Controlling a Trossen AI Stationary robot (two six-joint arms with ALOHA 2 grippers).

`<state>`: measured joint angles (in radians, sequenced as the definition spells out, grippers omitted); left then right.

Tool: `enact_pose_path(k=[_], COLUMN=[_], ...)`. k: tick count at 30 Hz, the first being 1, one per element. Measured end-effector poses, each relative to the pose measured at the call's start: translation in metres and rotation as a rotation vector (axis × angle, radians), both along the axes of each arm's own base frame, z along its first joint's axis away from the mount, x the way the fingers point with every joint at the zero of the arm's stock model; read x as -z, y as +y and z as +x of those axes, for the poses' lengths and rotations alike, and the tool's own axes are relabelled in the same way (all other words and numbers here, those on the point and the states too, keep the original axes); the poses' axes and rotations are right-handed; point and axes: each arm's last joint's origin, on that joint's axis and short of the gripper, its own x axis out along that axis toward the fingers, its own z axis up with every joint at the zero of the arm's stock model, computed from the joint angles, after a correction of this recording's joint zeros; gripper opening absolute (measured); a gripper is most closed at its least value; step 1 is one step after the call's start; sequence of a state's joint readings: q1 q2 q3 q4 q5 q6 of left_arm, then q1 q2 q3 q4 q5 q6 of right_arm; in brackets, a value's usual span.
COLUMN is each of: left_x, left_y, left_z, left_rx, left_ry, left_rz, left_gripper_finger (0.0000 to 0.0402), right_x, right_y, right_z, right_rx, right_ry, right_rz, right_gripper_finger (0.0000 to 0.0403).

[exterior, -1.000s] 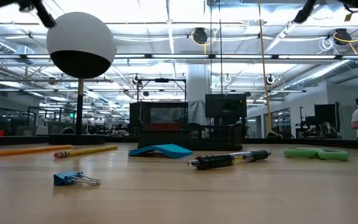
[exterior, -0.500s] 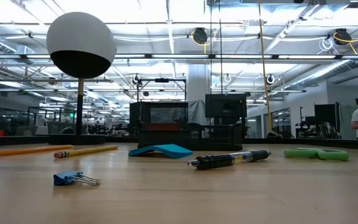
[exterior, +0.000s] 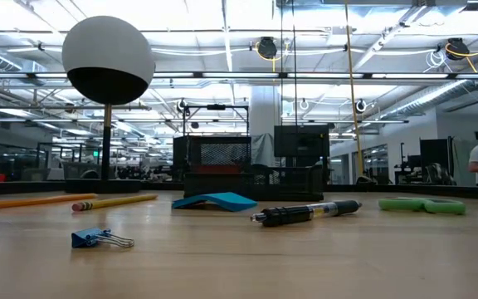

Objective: Pick and place office supplies into organizer
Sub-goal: Put the green scissors into the black desk organizer

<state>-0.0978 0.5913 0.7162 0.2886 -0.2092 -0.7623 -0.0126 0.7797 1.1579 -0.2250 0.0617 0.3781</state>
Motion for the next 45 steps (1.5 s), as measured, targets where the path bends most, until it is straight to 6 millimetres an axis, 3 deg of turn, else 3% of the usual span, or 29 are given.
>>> enact_pose_path(k=[9,14,22,26,35,37,41,45], left_x=[0.001,-0.009,-0.038,-0.041,-0.041,-0.050,-0.069,-0.067], left_y=[-0.002,-0.002,-0.003,-0.004,-0.004,0.001,0.020,0.028], left_z=[0.016,0.017,0.020,0.020,0.020,0.018,-0.001,-0.020], left_rx=[0.009,0.031,0.018,-0.013,-0.009,-0.169,-0.713,-0.971], left_ry=[-0.006,-0.035,-0.016,0.001,-0.004,-0.107,-0.391,-0.435], left_rz=[-0.021,-0.037,0.085,0.172,0.179,0.095,-0.359,-0.716], left_gripper_finger=[0.0021,0.0021,0.0021,0.0021,0.0021,0.0021,0.0021,0.0021], right_x=[-0.026,-0.032,-0.028,-0.024,-0.004,0.001,0.008,0.014], right_y=[0.001,0.002,0.003,0.003,0.004,0.004,0.003,0.004], right_z=[0.013,0.022,0.045,0.055,0.073,0.079,0.089,0.096], right_rx=[-0.043,-0.082,-0.166,-0.200,-0.289,-0.296,-0.312,-0.344], right_ry=[0.233,0.334,0.586,0.727,0.912,0.936,0.972,1.000], right_rz=[-0.078,-0.120,-0.190,-0.228,-0.230,-0.235,-0.254,-0.244], right_gripper_finger=[0.0000,0.0000,0.0000,0.0000,0.0000,0.0000,0.0000,0.0000])
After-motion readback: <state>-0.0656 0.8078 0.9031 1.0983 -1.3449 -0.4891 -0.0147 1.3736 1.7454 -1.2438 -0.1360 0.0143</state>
